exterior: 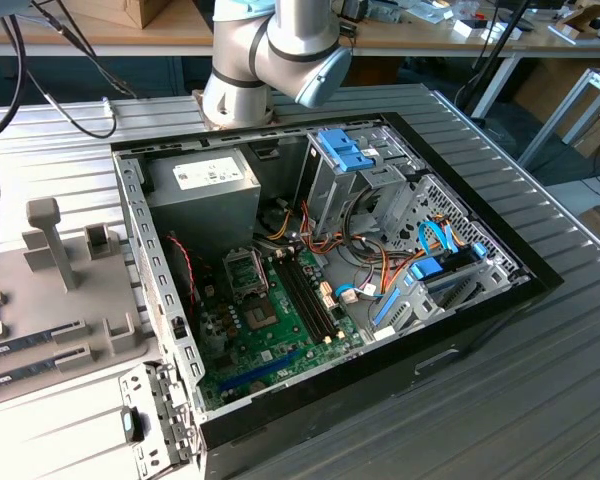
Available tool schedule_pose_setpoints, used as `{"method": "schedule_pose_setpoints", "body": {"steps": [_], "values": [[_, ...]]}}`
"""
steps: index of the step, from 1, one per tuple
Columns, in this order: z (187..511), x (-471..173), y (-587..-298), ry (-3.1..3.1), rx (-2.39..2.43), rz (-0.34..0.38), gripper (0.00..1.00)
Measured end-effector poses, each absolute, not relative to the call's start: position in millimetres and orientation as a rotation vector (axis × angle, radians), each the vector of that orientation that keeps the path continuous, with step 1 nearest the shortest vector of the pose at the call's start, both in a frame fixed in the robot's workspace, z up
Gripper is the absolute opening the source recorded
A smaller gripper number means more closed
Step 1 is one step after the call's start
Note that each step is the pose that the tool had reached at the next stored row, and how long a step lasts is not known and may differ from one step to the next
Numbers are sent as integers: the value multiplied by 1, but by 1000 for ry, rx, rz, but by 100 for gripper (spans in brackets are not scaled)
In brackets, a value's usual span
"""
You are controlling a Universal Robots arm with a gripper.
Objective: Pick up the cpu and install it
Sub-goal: 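Pick up the cpu and move it towards the insertion slot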
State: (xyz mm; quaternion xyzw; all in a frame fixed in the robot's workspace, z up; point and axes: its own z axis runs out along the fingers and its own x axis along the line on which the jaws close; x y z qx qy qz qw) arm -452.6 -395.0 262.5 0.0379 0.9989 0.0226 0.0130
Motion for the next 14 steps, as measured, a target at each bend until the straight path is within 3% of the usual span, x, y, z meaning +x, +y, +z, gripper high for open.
{"method": "schedule_pose_setpoints", "body": {"steps": [14], "values": [[262,-455,-395,3113,118,70,48]]}}
